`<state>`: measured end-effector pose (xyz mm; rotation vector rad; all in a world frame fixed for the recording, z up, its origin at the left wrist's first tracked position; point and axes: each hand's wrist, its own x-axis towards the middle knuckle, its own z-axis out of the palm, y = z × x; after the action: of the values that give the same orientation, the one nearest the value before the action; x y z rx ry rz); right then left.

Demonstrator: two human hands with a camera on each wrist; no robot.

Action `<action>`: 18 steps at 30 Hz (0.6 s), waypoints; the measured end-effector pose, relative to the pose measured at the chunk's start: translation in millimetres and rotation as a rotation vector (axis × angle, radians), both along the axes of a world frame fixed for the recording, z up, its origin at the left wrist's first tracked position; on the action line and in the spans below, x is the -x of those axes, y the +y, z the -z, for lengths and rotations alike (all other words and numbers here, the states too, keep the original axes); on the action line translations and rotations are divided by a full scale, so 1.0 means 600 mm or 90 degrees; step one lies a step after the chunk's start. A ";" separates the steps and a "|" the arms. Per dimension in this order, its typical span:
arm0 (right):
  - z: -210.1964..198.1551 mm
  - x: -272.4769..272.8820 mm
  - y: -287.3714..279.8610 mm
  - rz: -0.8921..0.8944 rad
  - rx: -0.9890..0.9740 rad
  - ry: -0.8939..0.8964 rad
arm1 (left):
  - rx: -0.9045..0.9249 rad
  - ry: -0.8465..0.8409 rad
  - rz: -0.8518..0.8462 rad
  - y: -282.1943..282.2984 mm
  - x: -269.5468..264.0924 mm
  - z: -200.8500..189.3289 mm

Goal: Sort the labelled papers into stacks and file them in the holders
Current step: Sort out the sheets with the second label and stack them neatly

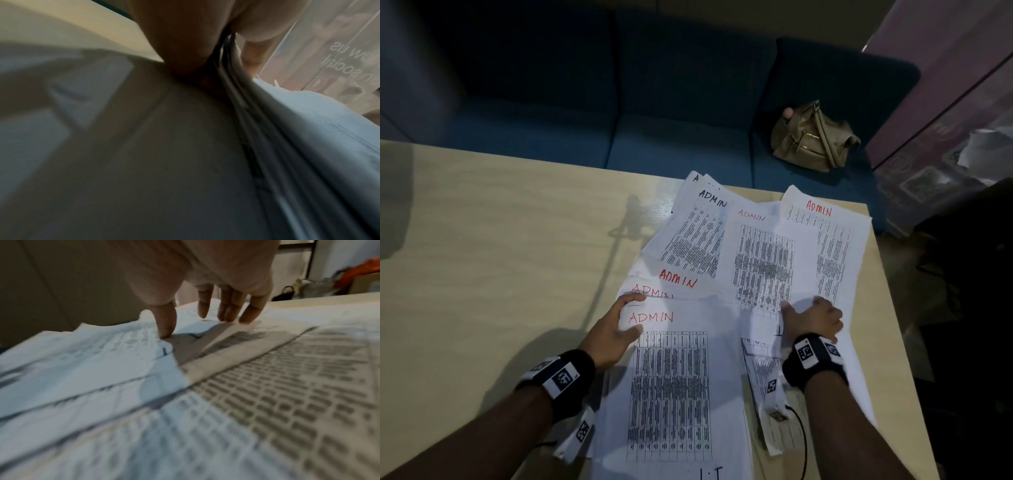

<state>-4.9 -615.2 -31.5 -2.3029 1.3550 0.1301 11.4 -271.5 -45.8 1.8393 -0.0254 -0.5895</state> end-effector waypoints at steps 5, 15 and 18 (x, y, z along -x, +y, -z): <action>0.003 -0.017 -0.030 0.009 -0.134 -0.010 | 0.002 -0.003 0.013 0.000 -0.004 0.008; -0.021 -0.032 -0.099 0.054 0.020 0.018 | 0.013 0.021 -0.004 0.013 -0.011 0.026; -0.022 -0.034 -0.112 0.063 0.010 0.013 | 0.019 0.022 -0.018 0.011 -0.013 0.028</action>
<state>15.3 -682.4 -18.4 -2.2486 1.4821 0.1114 19.0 -264.7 -62.6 1.7978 0.0147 -0.5988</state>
